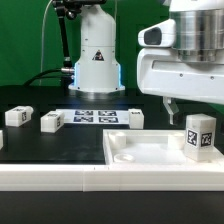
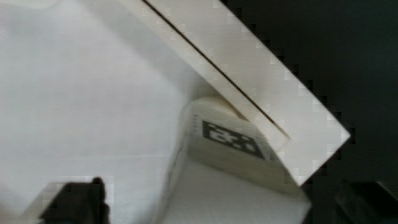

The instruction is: Assemble one leg

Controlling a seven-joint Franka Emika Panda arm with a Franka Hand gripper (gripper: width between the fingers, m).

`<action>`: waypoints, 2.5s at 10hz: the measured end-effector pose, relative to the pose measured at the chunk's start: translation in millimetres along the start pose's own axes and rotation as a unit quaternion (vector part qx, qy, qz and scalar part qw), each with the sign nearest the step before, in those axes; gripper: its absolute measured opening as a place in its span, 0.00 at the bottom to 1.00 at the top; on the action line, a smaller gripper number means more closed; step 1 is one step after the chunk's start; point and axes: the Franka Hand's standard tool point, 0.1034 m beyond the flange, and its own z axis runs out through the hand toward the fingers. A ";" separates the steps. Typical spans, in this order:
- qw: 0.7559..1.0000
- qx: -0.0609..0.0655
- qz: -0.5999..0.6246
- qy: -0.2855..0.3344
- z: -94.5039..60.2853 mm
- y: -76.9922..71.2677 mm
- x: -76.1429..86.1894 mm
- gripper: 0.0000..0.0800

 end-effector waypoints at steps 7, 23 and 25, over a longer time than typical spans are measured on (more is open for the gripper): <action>0.951 -0.025 -0.309 0.015 -0.9 -0.8 0.9 0.81; 0.993 0.006 -0.117 0.004 1.4 7.1 8.2 0.36; 1.000 0.016 -0.020 0.003 1.6 6.8 8.2 0.36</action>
Offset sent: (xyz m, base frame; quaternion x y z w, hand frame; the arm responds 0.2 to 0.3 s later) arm 0.0010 -0.0031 0.0052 -0.0487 0.0135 -0.2025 0.9780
